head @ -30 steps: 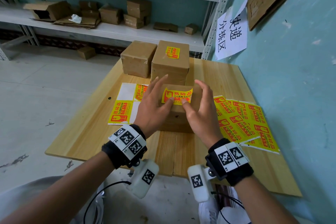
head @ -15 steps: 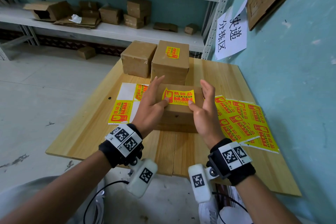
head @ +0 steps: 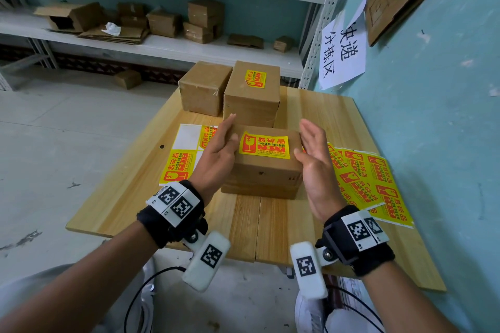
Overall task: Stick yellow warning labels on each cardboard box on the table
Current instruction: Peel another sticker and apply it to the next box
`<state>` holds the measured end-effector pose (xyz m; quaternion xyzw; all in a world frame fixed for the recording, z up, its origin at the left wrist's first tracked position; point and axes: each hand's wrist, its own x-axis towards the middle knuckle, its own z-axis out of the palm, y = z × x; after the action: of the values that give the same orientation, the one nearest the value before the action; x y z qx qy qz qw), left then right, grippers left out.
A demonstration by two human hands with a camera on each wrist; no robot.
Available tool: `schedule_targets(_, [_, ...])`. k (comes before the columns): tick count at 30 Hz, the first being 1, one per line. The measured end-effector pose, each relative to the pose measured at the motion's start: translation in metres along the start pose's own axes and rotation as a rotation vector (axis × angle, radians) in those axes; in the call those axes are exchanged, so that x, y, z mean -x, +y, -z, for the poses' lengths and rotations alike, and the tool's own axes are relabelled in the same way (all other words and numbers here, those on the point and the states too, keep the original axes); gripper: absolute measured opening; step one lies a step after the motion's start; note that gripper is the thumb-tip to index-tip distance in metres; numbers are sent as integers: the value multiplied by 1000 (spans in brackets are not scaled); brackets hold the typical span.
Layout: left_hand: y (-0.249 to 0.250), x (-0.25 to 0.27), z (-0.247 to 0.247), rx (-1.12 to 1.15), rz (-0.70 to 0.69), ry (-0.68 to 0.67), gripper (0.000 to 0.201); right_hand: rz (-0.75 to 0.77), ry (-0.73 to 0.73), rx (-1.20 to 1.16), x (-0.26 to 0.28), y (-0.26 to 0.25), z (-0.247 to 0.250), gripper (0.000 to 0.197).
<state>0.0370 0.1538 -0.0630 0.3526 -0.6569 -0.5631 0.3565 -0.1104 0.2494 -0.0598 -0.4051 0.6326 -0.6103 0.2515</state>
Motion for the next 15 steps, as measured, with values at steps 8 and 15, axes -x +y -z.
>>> schedule_targets(8, [-2,-14,-13,-300,25,123,77,-50,81,289,-11,-1,-13,76])
schedule_targets(15, [-2,-14,-15,-292,5,159,66,-3,151,354,-16,5,-18,70])
